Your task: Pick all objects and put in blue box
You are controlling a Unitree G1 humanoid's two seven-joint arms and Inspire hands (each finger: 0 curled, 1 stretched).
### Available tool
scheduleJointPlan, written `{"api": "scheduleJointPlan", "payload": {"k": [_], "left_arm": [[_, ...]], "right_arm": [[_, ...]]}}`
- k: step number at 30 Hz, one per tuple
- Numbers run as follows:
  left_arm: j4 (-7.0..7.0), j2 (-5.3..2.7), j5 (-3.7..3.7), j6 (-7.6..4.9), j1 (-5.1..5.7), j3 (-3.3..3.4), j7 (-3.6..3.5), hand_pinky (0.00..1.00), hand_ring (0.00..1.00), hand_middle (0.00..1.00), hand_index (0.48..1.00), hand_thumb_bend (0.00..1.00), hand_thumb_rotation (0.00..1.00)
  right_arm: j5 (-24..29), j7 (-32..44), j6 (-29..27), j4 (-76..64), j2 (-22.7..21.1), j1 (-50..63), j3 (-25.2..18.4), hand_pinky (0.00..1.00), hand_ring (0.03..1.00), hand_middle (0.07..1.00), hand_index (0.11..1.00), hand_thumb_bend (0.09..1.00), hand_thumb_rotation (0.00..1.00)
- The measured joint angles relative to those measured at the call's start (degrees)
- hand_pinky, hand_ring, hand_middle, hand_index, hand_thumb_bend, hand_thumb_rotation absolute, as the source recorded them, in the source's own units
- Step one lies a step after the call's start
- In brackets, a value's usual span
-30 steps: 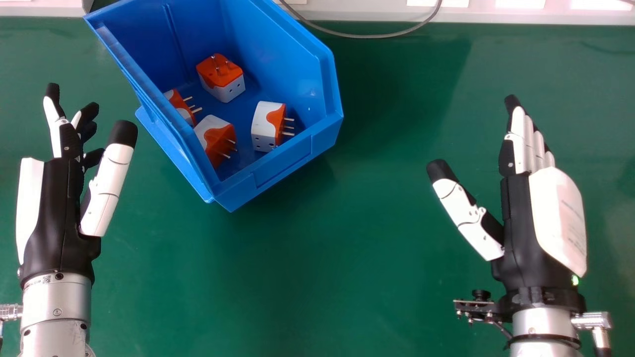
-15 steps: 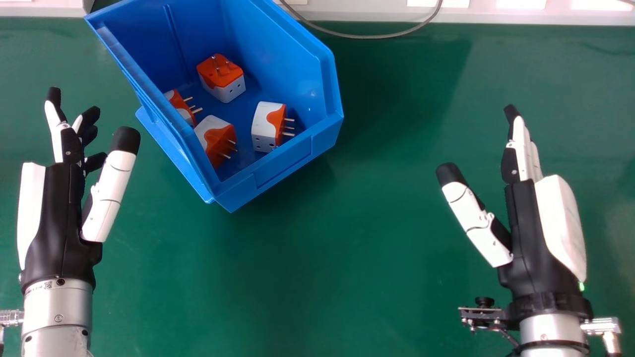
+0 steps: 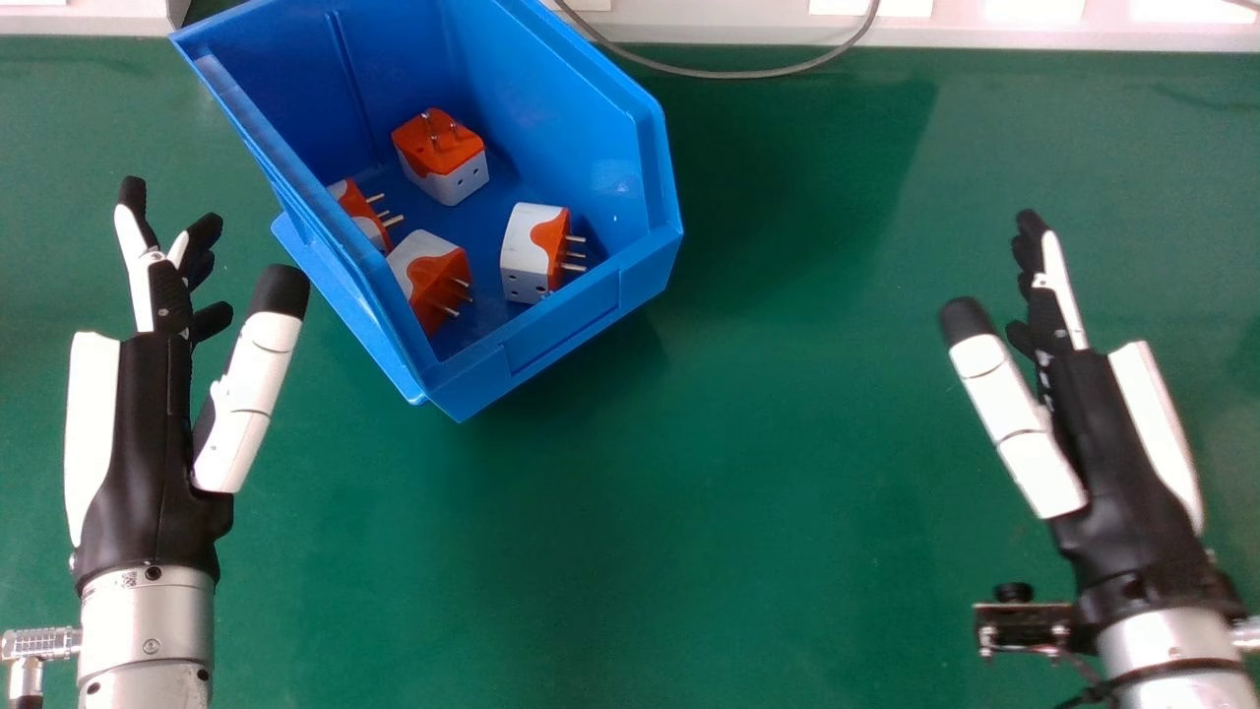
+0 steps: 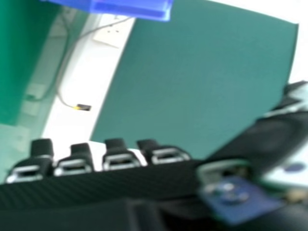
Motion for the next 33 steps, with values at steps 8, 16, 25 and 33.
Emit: {"api": "scheduleJointPlan", "payload": {"k": [8,16,25,33], "left_arm": [[1.93,0.33,-0.13,-2.32,1.48,0.43,0.18,0.86,0.94,0.94,0.946,0.7,1.0],[2.68,0.64,-0.96,-3.39,2.95,2.18,0.01,0.86,0.94,0.94,0.943,0.72,1.0],[2.67,0.58,-1.24,-3.21,3.28,2.14,-0.59,0.86,0.94,0.94,0.944,0.77,1.0],[3.31,0.58,-1.46,-3.15,2.74,1.83,-1.31,0.85,0.94,0.94,0.945,0.7,1.0]], "right_arm": [[0.8,4.85,3.67,-3.56,-2.68,2.12,-1.44,0.99,1.0,1.0,1.0,0.367,1.0],[0.18,6.91,1.76,-2.77,-3.9,3.29,-0.22,1.0,1.0,1.0,1.0,0.368,1.0],[0.94,6.81,-1.77,1.18,-3.65,2.36,-0.35,0.98,1.0,1.0,1.0,0.361,1.0],[1.11,6.71,-5.24,4.25,-3.95,-0.41,-1.79,0.95,1.0,1.0,1.0,0.364,1.0]]}}
